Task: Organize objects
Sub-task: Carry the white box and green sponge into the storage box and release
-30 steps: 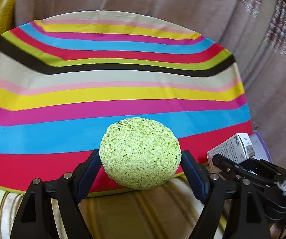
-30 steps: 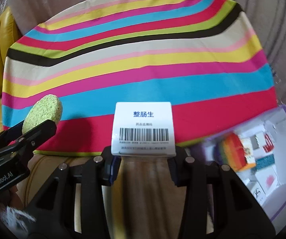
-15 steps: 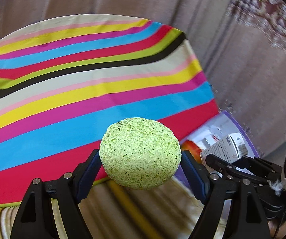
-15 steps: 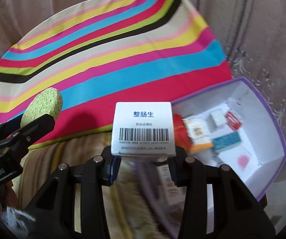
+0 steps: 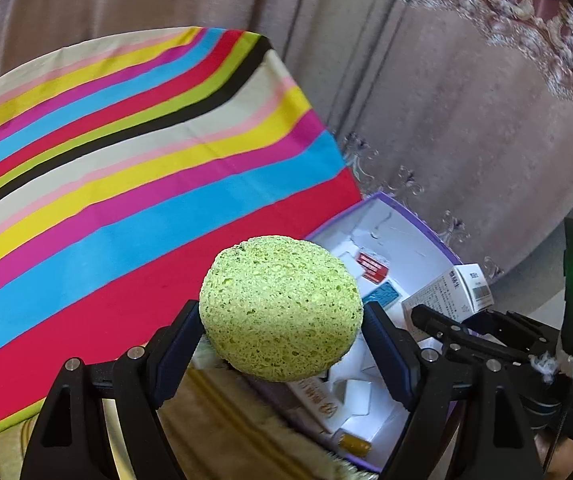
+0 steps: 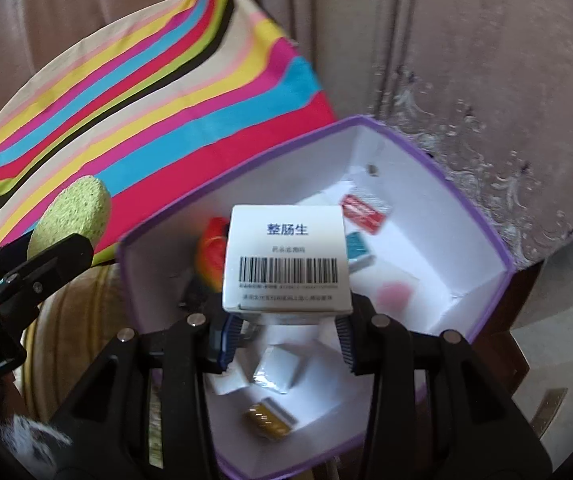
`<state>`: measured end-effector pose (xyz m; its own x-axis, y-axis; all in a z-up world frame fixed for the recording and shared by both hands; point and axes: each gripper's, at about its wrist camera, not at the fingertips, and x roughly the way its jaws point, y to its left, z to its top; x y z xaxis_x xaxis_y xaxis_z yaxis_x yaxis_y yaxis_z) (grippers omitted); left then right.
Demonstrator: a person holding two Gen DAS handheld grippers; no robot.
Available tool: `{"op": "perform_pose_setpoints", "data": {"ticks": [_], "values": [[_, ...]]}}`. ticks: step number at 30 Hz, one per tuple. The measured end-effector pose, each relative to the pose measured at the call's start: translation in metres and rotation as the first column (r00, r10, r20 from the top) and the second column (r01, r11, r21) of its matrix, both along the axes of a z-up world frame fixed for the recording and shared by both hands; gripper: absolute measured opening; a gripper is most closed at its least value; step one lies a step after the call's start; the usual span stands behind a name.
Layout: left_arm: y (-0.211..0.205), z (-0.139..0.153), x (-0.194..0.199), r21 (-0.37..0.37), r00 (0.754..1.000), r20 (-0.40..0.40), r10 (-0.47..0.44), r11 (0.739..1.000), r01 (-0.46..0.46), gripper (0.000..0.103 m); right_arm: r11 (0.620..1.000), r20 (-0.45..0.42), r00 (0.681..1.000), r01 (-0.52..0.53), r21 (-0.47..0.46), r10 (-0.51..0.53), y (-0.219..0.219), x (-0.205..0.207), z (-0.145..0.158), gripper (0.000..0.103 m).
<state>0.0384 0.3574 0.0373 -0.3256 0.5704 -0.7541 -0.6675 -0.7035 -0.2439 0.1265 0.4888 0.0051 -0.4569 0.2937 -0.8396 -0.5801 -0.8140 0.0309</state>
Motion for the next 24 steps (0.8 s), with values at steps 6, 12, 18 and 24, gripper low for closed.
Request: {"op": "perform_pose_setpoints", "data": {"ticks": [6,12,18,24], "values": [[0.022,-0.005,0.004,-0.003,0.999,0.021,-0.039,0.999,0.039,0.081,0.999,0.000,0.999,0.050,0.005,-0.050,0.016,0.011,0.001,0.045],[0.039,-0.008,0.003,-0.003,0.998,0.032,-0.056,0.998,0.056,0.081,0.996,-0.001,0.996,0.087,0.015,-0.087,0.033,0.017,0.001,0.045],[0.050,-0.007,0.002,0.009,0.998,0.029,-0.062,0.998,0.062,0.082,0.994,0.001,0.994,0.106,0.010,-0.106,0.045,0.019,-0.002,0.049],[0.048,-0.008,0.003,0.012,0.997,0.043,-0.062,0.998,0.062,0.083,0.993,-0.003,0.993,0.117,0.020,-0.117,0.046,0.021,-0.001,0.073]]}}
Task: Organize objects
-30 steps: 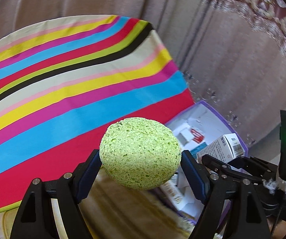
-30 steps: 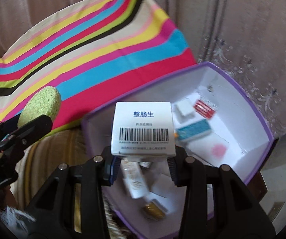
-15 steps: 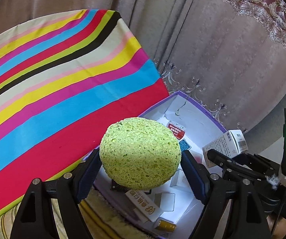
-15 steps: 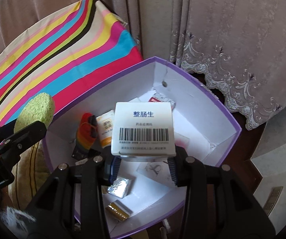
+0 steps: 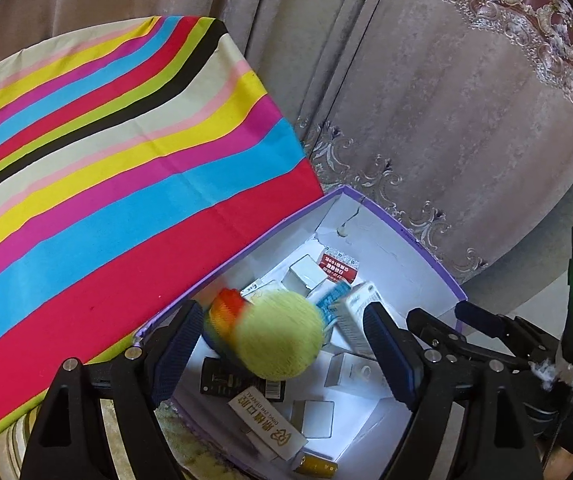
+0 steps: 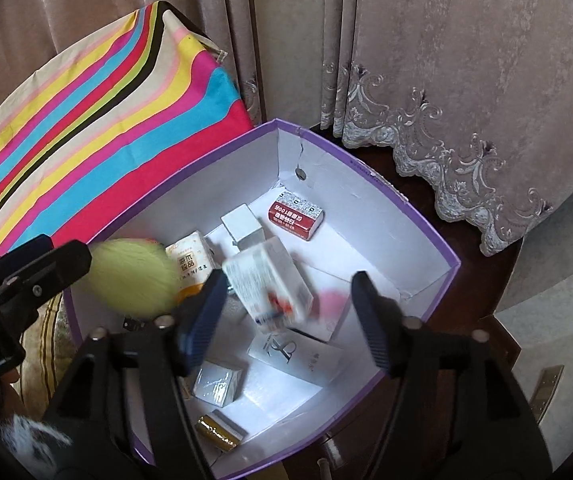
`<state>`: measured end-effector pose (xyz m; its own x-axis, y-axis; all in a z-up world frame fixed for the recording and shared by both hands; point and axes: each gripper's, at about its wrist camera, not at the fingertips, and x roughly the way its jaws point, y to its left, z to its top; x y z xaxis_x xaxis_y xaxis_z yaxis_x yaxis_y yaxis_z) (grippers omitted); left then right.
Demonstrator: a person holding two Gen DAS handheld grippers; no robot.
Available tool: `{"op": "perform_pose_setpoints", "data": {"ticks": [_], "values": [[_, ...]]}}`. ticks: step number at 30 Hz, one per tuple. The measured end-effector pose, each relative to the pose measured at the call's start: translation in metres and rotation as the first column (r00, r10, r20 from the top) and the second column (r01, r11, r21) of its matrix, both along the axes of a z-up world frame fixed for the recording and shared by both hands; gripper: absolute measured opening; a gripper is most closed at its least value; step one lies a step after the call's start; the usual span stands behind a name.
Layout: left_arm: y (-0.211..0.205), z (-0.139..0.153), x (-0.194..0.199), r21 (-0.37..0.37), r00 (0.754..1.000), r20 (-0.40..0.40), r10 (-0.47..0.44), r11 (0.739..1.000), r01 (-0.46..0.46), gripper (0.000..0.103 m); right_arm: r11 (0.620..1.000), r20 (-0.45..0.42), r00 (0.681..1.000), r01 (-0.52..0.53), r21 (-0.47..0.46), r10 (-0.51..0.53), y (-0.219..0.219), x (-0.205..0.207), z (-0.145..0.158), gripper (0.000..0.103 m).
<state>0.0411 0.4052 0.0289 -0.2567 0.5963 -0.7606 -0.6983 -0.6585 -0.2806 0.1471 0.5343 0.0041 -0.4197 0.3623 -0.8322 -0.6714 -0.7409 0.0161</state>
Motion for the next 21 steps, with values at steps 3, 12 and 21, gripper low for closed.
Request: {"op": "perform_pose_setpoints", "data": {"ticks": [3,12,21], "values": [[-0.004,-0.001,0.003,-0.017,1.000,0.006,-0.003,1.000,0.003,0.083,1.000,-0.001,1.000,0.000,-0.007,0.000,0.000,0.001,0.000,0.076],[-0.030,-0.006,0.028,0.003,0.995,0.088,-0.052,0.999,0.052,0.099,1.000,0.015,1.000,0.020,-0.021,-0.020,-0.009,0.023,0.003,0.077],[-0.039,-0.002,0.037,-0.008,0.998,0.047,-0.047,0.999,0.047,0.103,0.999,0.014,0.999,0.043,-0.021,-0.043,-0.024,0.038,0.006,0.077]]}}
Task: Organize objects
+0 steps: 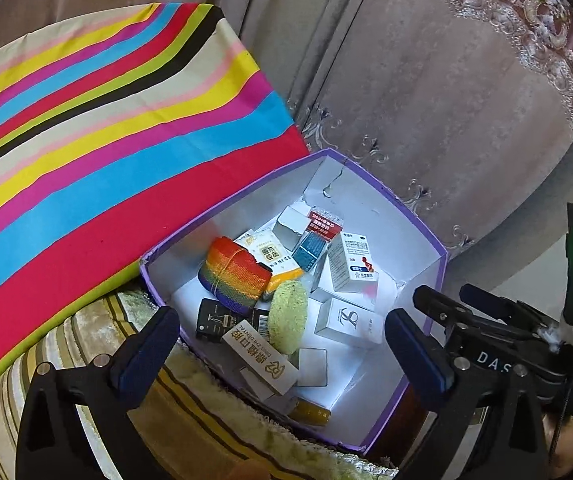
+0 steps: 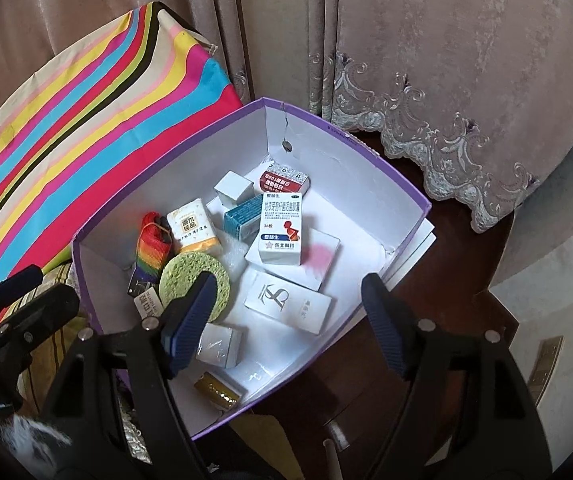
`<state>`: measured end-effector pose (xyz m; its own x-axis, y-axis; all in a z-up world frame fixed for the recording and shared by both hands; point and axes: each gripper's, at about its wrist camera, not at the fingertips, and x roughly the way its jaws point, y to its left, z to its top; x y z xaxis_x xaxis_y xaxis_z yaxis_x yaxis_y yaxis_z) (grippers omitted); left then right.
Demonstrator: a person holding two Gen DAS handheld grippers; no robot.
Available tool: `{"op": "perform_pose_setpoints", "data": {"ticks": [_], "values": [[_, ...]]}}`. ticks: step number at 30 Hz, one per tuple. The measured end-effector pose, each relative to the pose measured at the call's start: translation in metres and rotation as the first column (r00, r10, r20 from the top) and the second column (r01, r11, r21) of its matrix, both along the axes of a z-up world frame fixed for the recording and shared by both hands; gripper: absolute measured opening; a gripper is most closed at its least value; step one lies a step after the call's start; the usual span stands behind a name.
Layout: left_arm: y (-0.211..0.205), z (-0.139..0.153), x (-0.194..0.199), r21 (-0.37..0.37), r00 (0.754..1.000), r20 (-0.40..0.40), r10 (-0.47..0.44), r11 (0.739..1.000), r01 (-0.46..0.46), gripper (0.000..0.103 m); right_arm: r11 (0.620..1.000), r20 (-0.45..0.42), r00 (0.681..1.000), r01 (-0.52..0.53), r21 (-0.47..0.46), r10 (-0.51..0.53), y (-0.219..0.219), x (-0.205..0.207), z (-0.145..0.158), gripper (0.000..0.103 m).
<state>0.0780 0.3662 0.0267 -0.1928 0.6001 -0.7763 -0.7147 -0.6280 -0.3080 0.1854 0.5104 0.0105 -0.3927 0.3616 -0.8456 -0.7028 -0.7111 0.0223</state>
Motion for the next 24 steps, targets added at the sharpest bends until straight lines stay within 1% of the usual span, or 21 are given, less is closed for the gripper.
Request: {"op": "perform_pose_setpoints", "data": {"ticks": [3,7,14,24], "values": [[0.0001,-0.0014,0.0000,-0.005,1.000,-0.002,0.005,1.000,-0.005,0.103,1.000,0.005,1.000,-0.003,0.006,0.003,-0.0008,-0.0021,0.0004,0.077],[-0.0012,-0.0015,-0.0014,0.006,1.000,0.007,0.013,1.000,-0.013,0.103,1.000,0.001,1.000,-0.005,0.013,0.005,-0.0004,-0.0028,0.0013,0.077],[0.0002,-0.0012,0.0006,-0.001,1.000,-0.011,0.002,1.000,-0.002,0.103,1.000,0.005,1.000,-0.012,0.007,0.012,0.0019,-0.0039,0.0000,0.077],[0.0015,-0.0022,0.0001,-0.005,1.000,-0.006,-0.004,1.000,0.004,0.103,1.000,0.007,1.000,-0.013,0.007,0.013,0.0033,-0.0046,-0.0002,0.077]]}}
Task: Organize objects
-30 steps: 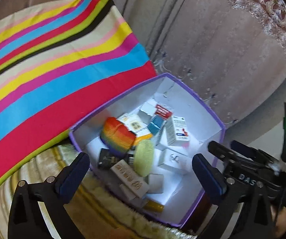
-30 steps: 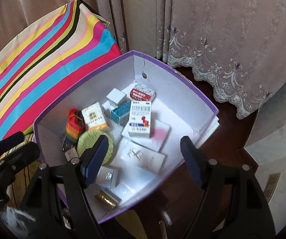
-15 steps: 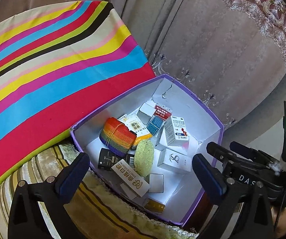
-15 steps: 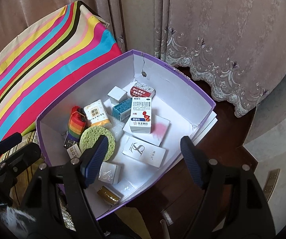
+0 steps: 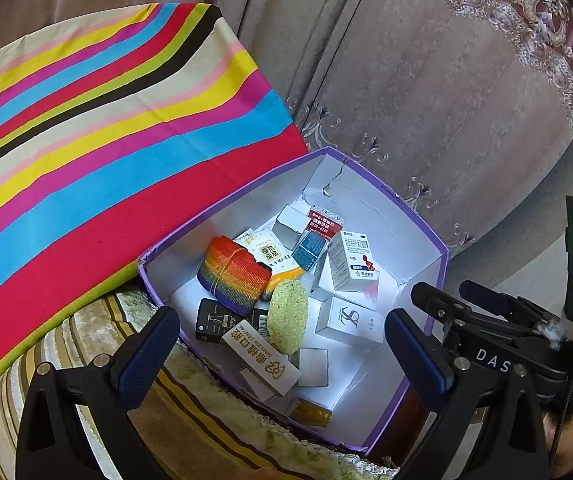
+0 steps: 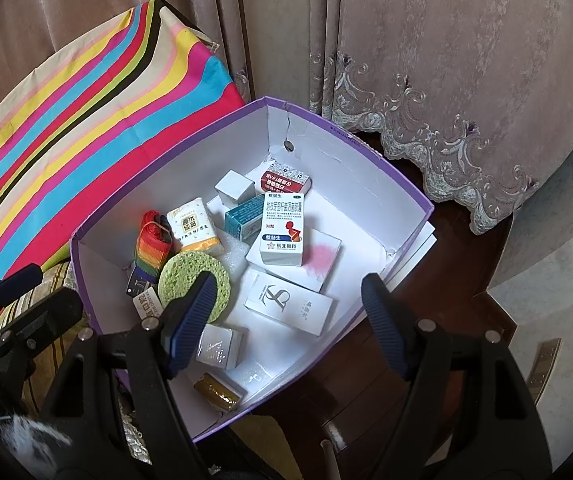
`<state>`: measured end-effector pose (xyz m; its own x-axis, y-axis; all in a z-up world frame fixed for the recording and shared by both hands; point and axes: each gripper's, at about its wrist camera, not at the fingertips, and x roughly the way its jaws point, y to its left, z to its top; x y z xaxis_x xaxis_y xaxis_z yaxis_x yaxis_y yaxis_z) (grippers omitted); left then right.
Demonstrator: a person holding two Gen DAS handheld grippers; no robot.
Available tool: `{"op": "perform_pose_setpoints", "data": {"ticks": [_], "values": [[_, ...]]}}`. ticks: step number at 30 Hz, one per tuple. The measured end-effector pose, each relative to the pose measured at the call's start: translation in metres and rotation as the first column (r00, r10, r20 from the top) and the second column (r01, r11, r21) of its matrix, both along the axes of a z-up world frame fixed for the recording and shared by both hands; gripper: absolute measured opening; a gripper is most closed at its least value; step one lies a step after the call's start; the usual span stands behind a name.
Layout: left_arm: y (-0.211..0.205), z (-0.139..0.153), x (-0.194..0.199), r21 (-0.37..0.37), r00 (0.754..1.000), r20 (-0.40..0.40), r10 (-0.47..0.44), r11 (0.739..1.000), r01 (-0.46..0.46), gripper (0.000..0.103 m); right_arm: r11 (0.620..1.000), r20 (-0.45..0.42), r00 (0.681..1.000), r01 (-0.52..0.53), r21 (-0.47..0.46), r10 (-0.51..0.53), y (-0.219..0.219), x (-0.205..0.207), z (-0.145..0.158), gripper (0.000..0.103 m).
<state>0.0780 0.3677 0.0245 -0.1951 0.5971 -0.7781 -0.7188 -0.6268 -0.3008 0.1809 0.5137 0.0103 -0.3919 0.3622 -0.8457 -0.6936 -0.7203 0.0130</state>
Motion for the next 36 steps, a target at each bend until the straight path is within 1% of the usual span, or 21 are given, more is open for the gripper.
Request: {"op": "perform_pose_setpoints", "data": {"ticks": [4,14,19,23,24,27,28,31,36], "values": [[0.003,0.000,0.002,-0.010,1.000,-0.009,-0.008,1.000,0.008,0.103,1.000,0.000,1.000,0.000,-0.001,0.000,0.000,0.000,0.000,0.077],[0.012,0.001,0.009,-0.039,0.998,-0.035,-0.060,0.998,0.059,0.103,1.000,0.000,1.000,0.001,-0.001,-0.001,0.002,-0.001,-0.001,0.077],[0.014,0.000,0.008,-0.050,0.998,-0.031,-0.057,0.997,0.055,0.103,1.000,0.001,1.000,0.004,-0.002,-0.004,0.004,0.000,-0.002,0.077],[0.018,-0.001,0.010,-0.070,0.998,-0.043,-0.052,0.996,0.049,0.103,1.000,0.003,1.000,0.009,-0.003,-0.009,0.005,0.001,-0.003,0.077],[0.018,-0.001,0.010,-0.068,0.998,-0.045,-0.050,0.997,0.047,0.103,1.000,0.003,1.000,0.011,-0.003,-0.011,0.005,0.001,-0.003,0.077],[0.015,0.002,0.012,-0.025,0.998,-0.048,-0.038,0.999,0.037,0.103,1.000,0.005,1.000,0.017,-0.005,-0.017,0.007,0.003,-0.004,0.077],[0.015,0.004,0.013,-0.028,0.998,-0.060,-0.032,0.999,0.030,0.103,1.000,0.006,1.000,0.019,-0.006,-0.019,0.007,0.003,-0.004,0.077],[0.018,0.002,0.013,-0.046,0.998,-0.064,-0.030,0.999,0.027,0.103,1.000,0.007,1.000,0.024,-0.008,-0.024,0.008,0.004,-0.005,0.077],[0.021,0.004,0.017,-0.051,0.995,-0.080,-0.064,0.997,0.060,0.103,1.000,0.008,1.000,0.026,-0.005,-0.026,0.010,0.004,-0.005,0.077]]}}
